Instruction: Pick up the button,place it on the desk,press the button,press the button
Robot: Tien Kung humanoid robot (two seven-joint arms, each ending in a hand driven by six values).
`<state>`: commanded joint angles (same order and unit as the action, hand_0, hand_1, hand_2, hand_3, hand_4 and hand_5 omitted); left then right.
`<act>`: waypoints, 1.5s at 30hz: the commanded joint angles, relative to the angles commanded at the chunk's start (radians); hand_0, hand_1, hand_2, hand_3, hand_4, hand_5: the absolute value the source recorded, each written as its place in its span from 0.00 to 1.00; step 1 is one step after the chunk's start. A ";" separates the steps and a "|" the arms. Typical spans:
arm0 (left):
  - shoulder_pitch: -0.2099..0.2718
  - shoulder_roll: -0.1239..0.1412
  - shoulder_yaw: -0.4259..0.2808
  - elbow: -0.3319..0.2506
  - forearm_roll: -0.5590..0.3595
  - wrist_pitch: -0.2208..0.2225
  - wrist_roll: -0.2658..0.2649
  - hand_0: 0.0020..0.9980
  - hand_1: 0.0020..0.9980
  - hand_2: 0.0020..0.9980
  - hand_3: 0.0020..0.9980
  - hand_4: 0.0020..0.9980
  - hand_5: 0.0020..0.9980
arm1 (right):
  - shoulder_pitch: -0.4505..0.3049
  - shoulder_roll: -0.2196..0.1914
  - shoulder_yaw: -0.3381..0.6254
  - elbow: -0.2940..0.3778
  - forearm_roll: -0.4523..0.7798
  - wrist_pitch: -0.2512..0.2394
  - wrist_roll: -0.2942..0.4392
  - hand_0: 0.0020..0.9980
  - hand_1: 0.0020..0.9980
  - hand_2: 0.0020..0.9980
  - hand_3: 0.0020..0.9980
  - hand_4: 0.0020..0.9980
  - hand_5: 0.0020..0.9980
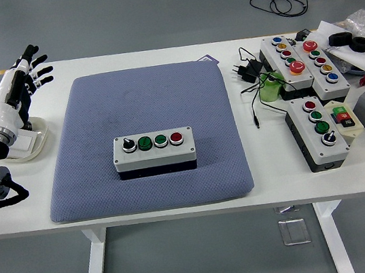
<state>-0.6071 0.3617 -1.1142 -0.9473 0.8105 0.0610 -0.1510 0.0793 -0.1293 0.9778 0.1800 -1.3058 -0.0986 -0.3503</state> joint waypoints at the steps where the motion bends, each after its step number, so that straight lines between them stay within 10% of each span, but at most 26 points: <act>1: 0.001 0.000 0.005 0.006 -0.015 -0.003 -0.005 0.79 0.83 0.92 0.96 0.76 1.00 | 0.000 0.000 -0.001 0.000 0.001 0.000 0.001 0.64 0.44 0.61 0.56 0.32 0.21; 45: 0.019 0.003 0.032 0.036 -0.065 -0.045 -0.016 0.85 0.88 0.95 0.97 0.73 1.00 | -0.007 0.001 0.008 0.000 -0.009 0.000 -0.002 0.64 0.44 0.61 0.56 0.32 0.21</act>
<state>-0.5882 0.3647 -1.0827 -0.9118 0.7459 0.0156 -0.1672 0.0721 -0.1286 0.9860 0.1800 -1.3144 -0.0984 -0.3526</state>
